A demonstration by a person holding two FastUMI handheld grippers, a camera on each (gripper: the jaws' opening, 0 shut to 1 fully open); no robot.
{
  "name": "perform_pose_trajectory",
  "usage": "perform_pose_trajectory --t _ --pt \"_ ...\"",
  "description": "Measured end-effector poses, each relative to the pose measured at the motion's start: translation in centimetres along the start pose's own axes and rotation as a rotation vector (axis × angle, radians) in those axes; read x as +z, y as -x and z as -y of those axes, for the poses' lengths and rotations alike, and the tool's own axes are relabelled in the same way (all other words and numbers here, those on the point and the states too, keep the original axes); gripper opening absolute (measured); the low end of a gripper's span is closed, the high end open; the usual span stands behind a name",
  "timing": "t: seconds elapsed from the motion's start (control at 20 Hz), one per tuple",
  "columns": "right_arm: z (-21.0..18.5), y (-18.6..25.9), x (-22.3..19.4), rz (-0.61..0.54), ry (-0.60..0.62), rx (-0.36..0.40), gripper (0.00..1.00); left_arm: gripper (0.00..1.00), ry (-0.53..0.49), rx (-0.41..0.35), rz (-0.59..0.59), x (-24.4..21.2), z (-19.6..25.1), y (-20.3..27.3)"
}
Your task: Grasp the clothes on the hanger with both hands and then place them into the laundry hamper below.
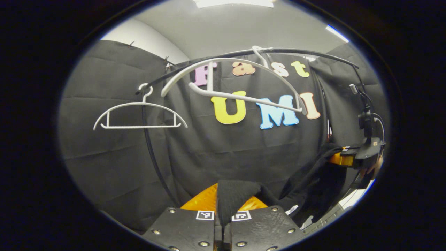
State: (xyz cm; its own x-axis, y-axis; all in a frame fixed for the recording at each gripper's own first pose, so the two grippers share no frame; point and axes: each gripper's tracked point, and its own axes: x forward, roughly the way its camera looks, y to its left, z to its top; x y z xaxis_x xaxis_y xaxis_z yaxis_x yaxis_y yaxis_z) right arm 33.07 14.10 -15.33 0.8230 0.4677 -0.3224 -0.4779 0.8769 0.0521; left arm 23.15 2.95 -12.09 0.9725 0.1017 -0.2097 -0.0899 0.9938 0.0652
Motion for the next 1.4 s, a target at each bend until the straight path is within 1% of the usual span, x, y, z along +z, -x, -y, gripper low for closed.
perform_pose_trajectory --t 0.2,0.35,0.6,0.65,0.7,0.75,0.8,0.9,1.0,1.2,1.3,1.4 --pt "-3.8 1.5 -1.2 -0.026 0.000 0.084 0.06 0.04 0.031 -0.028 -0.015 -1.2 2.8 -0.5" --pt "-6.3 2.6 -2.5 -0.051 0.000 0.143 0.06 0.04 0.047 -0.044 -0.034 -2.4 4.0 0.2" --pt "-9.0 3.4 -6.6 -0.132 -0.018 0.202 0.06 0.04 0.047 -0.070 -0.078 -5.1 6.5 -0.3" --pt "-9.4 3.1 -7.3 -0.149 -0.020 0.208 0.06 0.04 0.047 -0.075 -0.093 -6.2 6.9 -0.5" --pt "-9.6 3.0 -8.1 -0.166 -0.018 0.210 0.09 0.04 0.049 -0.077 -0.114 -7.2 7.3 -0.3" --pt "-9.7 2.9 -9.0 -0.185 -0.013 0.213 0.09 0.04 0.053 -0.075 -0.138 -8.5 7.4 -0.4" --pt "-10.0 2.9 -10.1 -0.203 -0.011 0.216 0.06 0.04 0.062 -0.073 -0.161 -9.6 7.6 -0.4" --pt "-10.8 3.9 -12.7 -0.242 -0.007 0.218 0.06 0.04 0.084 -0.069 -0.212 -12.5 7.9 -0.4" --pt "-11.0 4.4 -14.8 -0.279 -0.003 0.210 0.06 0.04 0.091 -0.060 -0.264 -15.0 7.8 -0.7" --pt "-11.0 3.7 -17.9 -0.353 -0.004 0.207 0.06 0.04 0.099 -0.032 -0.374 -19.7 7.2 -1.2" --pt "-11.0 3.5 -19.7 -0.395 0.013 0.206 0.06 0.04 0.097 -0.009 -0.434 -22.5 6.9 -1.0" --pt "-11.3 3.9 -21.7 -0.436 0.024 0.207 0.08 0.05 0.096 0.001 -0.506 -25.2 7.0 -0.4"
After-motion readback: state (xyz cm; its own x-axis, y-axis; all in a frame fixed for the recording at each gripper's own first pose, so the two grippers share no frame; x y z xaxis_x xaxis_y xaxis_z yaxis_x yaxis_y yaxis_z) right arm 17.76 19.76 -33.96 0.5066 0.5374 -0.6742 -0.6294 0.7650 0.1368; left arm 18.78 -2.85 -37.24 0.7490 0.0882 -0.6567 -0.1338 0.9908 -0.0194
